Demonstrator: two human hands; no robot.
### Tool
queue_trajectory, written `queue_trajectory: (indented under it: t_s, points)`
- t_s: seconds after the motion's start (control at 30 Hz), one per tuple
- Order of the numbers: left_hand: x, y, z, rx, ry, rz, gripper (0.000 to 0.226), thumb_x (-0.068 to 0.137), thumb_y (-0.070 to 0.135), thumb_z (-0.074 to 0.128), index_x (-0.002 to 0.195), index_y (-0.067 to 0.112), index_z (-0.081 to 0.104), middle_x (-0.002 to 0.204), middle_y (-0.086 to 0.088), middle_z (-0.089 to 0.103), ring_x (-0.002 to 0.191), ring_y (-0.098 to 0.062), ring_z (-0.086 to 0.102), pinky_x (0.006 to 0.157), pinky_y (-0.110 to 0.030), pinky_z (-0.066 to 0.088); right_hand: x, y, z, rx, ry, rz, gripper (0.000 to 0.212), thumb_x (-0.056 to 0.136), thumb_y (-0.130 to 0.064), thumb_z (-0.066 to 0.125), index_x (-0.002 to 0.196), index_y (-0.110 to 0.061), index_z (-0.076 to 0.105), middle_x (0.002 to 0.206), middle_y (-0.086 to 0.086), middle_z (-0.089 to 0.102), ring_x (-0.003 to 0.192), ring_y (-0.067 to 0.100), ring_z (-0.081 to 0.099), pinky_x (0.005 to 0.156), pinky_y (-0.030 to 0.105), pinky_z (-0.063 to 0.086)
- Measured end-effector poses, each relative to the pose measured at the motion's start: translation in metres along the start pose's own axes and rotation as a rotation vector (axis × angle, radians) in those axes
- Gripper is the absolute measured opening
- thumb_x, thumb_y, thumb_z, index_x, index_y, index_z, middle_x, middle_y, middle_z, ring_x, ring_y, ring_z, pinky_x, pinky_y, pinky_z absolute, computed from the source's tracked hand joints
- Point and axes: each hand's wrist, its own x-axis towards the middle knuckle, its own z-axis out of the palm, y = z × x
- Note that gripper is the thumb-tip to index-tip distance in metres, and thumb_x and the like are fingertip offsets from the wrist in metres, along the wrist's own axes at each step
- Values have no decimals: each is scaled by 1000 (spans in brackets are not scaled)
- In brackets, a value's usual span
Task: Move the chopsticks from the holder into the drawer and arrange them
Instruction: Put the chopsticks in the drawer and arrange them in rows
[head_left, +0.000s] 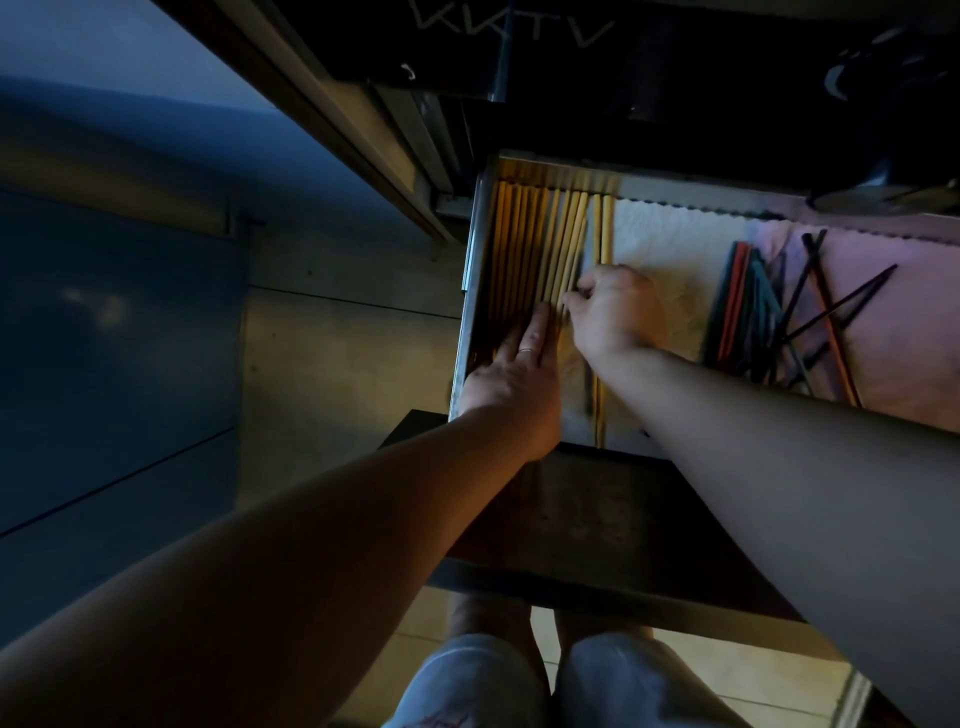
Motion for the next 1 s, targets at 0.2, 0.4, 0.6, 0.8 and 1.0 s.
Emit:
queue_trajectory:
  t_s: [0.2,0.4,0.6,0.8,1.0]
  points:
    - [-1,1,-1,-5,-14,-9,104,89,10,60,153,23,-21,154,10,-40,151,-23,-8,109,-51,34,8,-16,2,6,-80,189,25,85,-28,62,99,-9,69,95,9,71,86,26,69,74,33,58]
    - [-1,2,-2,5,-9,9,101,91,16,61,153,22,-18,155,8,-38,150,-25,-8,111,-50,32,7,-17,-15,168,-101,268,34,84,-35,59,107,-11,65,103,9,69,92,27,67,71,31,54]
    - [4,3,3,66,128,92,91,93,19,54,155,26,-12,160,5,-28,150,-23,-15,119,-49,17,-1,6,-39,339,-25,251,13,82,-34,55,83,-21,56,81,6,68,74,29,68,68,47,59]
    - [18,23,1,308,129,284,84,95,10,41,154,28,-15,158,0,-32,147,-26,-24,121,-49,-4,-6,30,-54,431,5,366,12,86,-25,54,94,-18,60,91,6,70,72,23,70,68,41,60]
    - [23,18,8,345,113,336,85,93,10,47,156,33,-6,162,1,-23,149,-27,-16,121,-51,2,-12,39,-53,560,-69,493,10,86,-21,50,91,-17,58,71,4,69,61,24,70,66,48,61]
